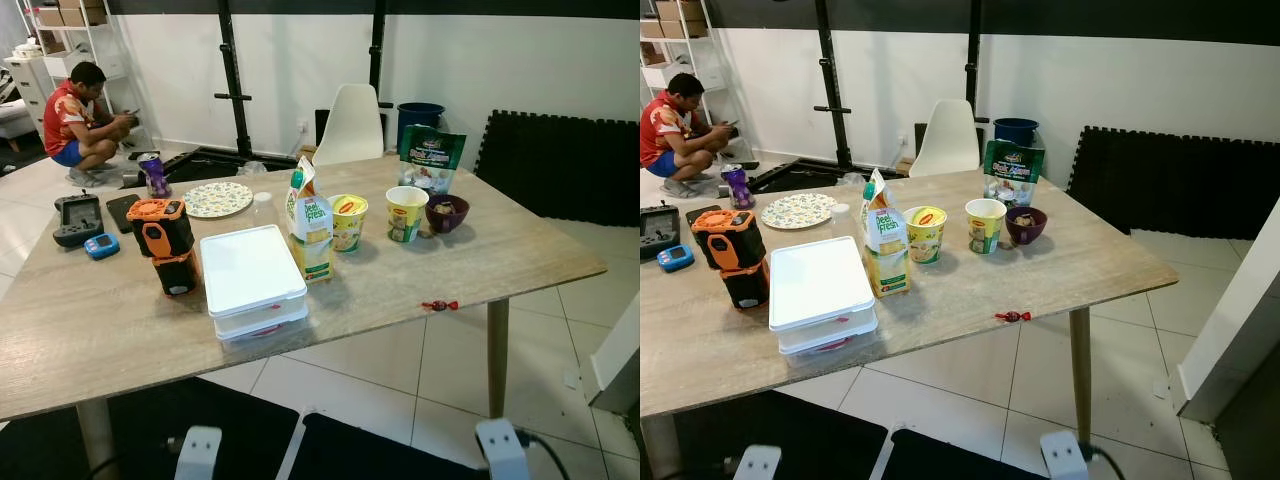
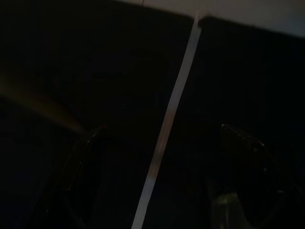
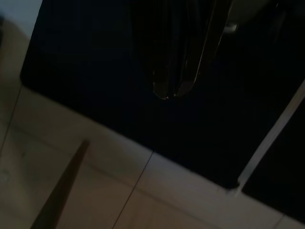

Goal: Restocking fridge

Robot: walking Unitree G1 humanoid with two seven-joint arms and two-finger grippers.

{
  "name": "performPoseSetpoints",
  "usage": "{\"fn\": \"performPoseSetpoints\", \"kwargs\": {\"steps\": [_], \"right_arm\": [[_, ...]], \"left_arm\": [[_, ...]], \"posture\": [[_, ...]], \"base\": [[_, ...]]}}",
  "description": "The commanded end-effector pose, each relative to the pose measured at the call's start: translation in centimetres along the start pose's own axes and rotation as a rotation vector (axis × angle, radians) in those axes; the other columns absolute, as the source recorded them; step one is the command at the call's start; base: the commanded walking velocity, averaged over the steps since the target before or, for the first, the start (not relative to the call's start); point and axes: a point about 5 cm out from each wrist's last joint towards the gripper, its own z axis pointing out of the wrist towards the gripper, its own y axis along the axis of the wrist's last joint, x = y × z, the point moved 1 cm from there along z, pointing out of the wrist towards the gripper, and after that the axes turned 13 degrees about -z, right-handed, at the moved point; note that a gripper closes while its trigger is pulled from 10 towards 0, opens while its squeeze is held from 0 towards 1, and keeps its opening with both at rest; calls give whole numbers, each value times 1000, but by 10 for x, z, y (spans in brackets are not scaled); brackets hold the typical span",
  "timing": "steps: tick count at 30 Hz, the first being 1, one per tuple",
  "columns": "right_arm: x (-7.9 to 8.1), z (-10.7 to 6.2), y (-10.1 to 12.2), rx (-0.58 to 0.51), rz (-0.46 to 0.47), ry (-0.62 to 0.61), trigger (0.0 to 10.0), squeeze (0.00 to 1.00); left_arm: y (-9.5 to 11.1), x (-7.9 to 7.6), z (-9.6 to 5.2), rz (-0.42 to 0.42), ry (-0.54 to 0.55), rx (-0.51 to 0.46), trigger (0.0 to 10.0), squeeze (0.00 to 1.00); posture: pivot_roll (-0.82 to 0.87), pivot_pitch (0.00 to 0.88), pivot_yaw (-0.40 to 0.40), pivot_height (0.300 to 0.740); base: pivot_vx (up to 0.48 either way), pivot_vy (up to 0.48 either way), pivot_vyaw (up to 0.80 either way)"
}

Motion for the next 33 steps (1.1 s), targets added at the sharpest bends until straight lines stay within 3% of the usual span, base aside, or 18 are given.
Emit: {"fn": "performPoseSetpoints", "kwargs": {"steps": [1,3,8,19,27,33], "right_arm": [[-2,-3,-9,29,19,-11,10000,0],[7,-10,-31,95,1,11,10000,0],[17,-20,-53,155,-14,42,10000,0],[11,-13,-38,111,6,11,10000,0],[12,-12,-36,104,10,11,10000,0],[14,-12,-37,102,29,15,10000,0]], "left_arm": [[-7,7,-2,-8,19,27,10000,0],[-33,14,-9,-2,42,106,10000,0],[-61,19,-19,-2,56,172,10000,0],[-35,15,-9,-10,51,104,10000,0],[-41,15,-11,-16,52,121,10000,0],[-45,14,-12,-74,58,118,10000,0]], "posture": [[-54,100,5,734],[-53,104,5,734],[-51,110,6,734],[-55,112,10,734],[-57,109,8,734],[-59,111,8,734]], "base": [[0,0,0],[0,0,0],[0,0,0],[0,0,0],[0,0,0],[0,0,0]]}}
